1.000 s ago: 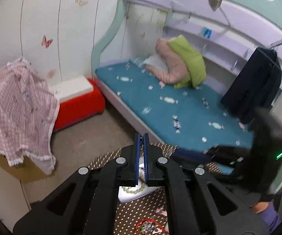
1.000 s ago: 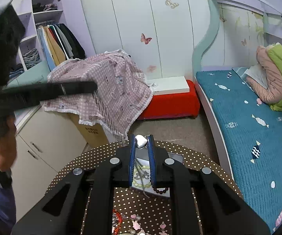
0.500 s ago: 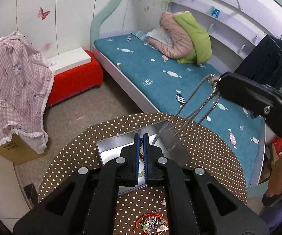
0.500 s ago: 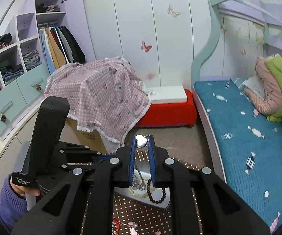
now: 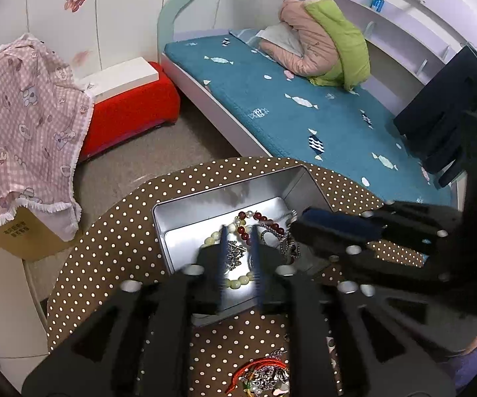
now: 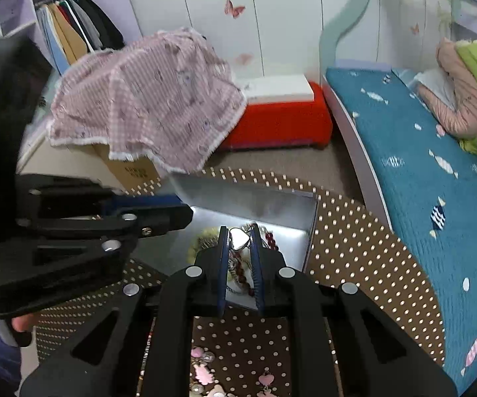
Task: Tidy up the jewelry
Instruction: 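Carry the chain and pink charm into the box and open both tools, then move both tools back to the remaining jewelry pile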
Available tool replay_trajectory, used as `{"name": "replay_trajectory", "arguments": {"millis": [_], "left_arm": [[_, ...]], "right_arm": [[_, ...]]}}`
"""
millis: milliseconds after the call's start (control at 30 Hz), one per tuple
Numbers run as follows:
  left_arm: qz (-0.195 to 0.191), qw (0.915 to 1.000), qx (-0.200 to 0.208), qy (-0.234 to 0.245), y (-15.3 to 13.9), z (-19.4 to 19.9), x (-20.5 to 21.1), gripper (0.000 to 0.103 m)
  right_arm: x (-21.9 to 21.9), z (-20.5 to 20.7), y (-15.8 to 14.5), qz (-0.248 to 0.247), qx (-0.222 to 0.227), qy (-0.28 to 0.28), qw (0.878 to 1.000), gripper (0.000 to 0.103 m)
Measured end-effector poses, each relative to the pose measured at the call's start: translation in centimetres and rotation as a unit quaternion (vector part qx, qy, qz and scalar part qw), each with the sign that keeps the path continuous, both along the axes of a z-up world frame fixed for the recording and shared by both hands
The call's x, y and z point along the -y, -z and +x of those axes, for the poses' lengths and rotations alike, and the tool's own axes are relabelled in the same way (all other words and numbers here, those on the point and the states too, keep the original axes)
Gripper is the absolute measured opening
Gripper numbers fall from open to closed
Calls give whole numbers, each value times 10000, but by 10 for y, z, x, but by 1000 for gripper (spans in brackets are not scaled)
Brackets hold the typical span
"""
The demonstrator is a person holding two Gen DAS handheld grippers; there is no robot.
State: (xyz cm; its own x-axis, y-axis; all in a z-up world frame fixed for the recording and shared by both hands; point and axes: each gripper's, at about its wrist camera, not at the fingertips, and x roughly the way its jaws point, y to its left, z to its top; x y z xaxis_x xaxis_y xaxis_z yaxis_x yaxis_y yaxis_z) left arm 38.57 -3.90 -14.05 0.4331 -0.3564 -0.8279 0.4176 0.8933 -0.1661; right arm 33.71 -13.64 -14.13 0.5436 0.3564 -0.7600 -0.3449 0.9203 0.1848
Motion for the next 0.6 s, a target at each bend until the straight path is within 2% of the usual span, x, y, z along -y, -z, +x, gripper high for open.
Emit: {"name": "replay_trajectory", "arguments": {"millis": [33,133,233,300,367,467,600], "left_arm": [[-7,10000,34,-43,-1,-2,1,32],[-22,10000,73,-17,-4,-6,2,32],[-65,9999,128,-56,-9,-10,1,32],[-109,9996,237,-148,-17,-16,-3,41],[-133,9984,488,-265,-29,-28,-10,58],[-154,9956,837,-389,-46,-51,-23,65],[30,9896,1303,-615,-56,-93,-43,73]], "right_arm": [[-1,2,5,-21,-59,0,10000,13],[1,3,9,44,-106,50,9999,15],[3,2,5,80,-80,93,9999,25],[3,-2,0,54,-24,98,9999,28],[6,-8,-6,14,60,114,9999,33],[12,-27,-21,-55,332,116,9994,42],[22,-65,-36,-151,686,142,9974,47]]}}
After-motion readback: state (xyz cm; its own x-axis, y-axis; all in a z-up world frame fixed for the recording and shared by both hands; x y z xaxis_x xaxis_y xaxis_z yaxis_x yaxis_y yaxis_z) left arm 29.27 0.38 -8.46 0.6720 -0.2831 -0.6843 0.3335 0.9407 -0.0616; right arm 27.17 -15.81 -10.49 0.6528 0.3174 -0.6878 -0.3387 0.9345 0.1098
